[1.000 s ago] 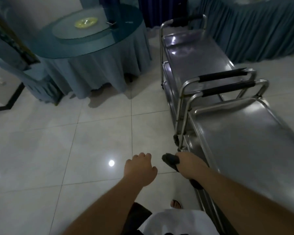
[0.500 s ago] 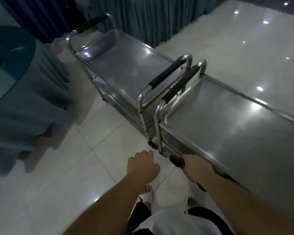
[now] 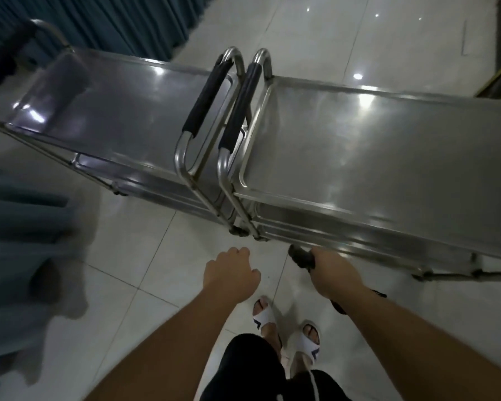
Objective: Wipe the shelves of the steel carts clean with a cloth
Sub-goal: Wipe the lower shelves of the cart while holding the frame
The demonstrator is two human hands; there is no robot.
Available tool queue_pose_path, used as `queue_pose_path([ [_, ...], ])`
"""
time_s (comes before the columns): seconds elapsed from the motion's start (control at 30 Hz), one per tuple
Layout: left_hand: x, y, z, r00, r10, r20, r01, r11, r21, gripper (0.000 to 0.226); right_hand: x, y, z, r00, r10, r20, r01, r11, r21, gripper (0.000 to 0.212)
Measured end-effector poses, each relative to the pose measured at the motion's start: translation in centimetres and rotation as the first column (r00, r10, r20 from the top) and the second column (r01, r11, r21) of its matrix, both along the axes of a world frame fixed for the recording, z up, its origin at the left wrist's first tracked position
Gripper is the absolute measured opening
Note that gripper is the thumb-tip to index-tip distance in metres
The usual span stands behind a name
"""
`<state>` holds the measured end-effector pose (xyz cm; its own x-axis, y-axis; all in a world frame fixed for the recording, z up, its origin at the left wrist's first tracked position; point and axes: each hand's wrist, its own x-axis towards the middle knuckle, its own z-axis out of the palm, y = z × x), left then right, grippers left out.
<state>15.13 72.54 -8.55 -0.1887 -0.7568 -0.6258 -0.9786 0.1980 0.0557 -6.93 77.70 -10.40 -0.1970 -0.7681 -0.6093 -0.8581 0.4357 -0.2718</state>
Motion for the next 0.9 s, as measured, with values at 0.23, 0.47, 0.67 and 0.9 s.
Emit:
queue_pose_path([
  [0.23, 2.9, -1.3, -5.3, 0.998, 0.012, -0.064, -0.010, 0.999, 0.032, 0.056, 4.1, 0.5, -5.2, 0.977, -0.154, 0.146, 0.160, 0.987, -0.030, 0.009],
  [0.47, 5.6, -8.2, -13.0, 0.992, 0.006, -0.129, -0.010, 1.000, -0.030, 0.056, 7.3, -4.2, -12.1, 0.952, -0.283, 0.113, 0.291, 0.955, -0.060, 0.011],
  [0.67, 5.7, -12.4, -21.2, 0.955, 0.129, -0.265, -0.143, 0.989, -0.031, 0.047, 7.2, -7.6, -19.1, 0.940, -0.320, 0.118, 0.332, 0.938, -0.097, 0.008],
  [0.9, 2.6, -17.3, -29.8, 0.653, 0.330, -0.681, -0.490, 0.870, -0.048, 0.056, 4.6, -13.6, -27.4, 0.899, -0.352, 0.262, 0.431, 0.821, -0.374, 0.023],
])
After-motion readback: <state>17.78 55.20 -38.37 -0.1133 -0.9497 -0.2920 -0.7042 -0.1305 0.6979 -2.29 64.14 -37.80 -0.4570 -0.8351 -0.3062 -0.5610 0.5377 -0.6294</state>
